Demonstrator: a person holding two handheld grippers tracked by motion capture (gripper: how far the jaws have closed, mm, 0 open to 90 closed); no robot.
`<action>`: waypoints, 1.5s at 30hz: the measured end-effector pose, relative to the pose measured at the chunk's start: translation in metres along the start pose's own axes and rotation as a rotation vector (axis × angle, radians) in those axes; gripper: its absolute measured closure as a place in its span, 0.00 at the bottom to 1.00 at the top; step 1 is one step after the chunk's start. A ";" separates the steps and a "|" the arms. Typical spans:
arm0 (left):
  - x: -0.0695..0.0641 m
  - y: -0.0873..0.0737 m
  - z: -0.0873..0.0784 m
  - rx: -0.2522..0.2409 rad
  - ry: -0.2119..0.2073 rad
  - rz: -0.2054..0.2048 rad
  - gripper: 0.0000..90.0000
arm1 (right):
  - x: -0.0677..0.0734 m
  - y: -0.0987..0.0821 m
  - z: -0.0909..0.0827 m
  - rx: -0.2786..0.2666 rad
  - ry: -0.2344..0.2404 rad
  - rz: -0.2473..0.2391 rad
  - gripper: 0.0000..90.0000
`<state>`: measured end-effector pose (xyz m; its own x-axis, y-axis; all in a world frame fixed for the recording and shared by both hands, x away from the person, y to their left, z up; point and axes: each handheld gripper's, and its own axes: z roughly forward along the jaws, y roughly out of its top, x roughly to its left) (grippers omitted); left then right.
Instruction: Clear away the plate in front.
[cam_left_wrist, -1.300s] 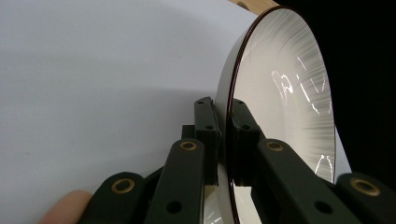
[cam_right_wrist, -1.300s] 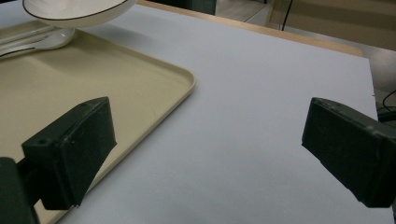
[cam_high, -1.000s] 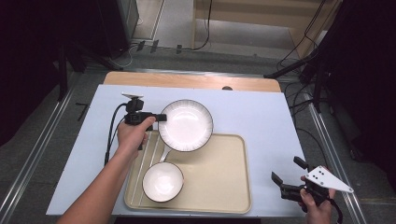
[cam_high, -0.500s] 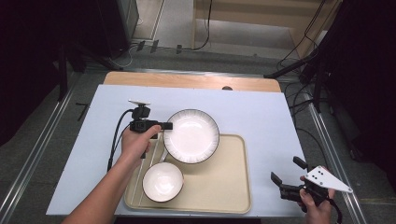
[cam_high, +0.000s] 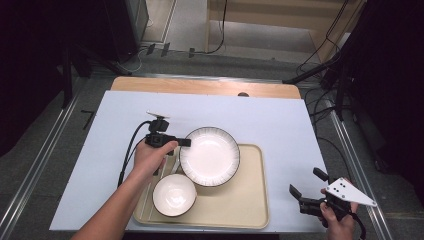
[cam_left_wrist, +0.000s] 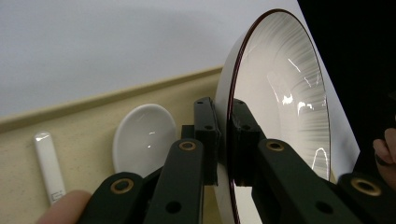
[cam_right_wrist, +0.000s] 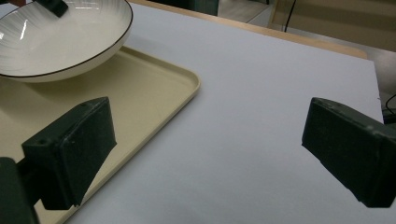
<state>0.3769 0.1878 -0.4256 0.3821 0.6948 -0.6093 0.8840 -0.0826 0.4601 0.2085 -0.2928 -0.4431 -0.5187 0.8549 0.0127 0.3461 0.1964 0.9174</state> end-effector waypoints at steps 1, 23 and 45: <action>0.000 0.000 0.001 0.004 0.000 0.002 0.94 | 0.000 0.000 0.000 0.002 0.001 0.001 0.03; 0.009 0.005 0.026 0.059 -0.031 -0.015 0.93 | -0.001 -0.001 -0.001 0.004 -0.001 0.000 0.03; 0.006 0.009 0.036 0.080 -0.034 0.034 0.93 | 0.000 0.000 0.000 0.001 0.000 -0.003 0.03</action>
<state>0.3966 0.1652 -0.4483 0.4196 0.6664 -0.6163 0.8886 -0.1631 0.4286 0.2083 -0.2928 -0.4430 -0.5196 0.8543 0.0101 0.3457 0.1994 0.9169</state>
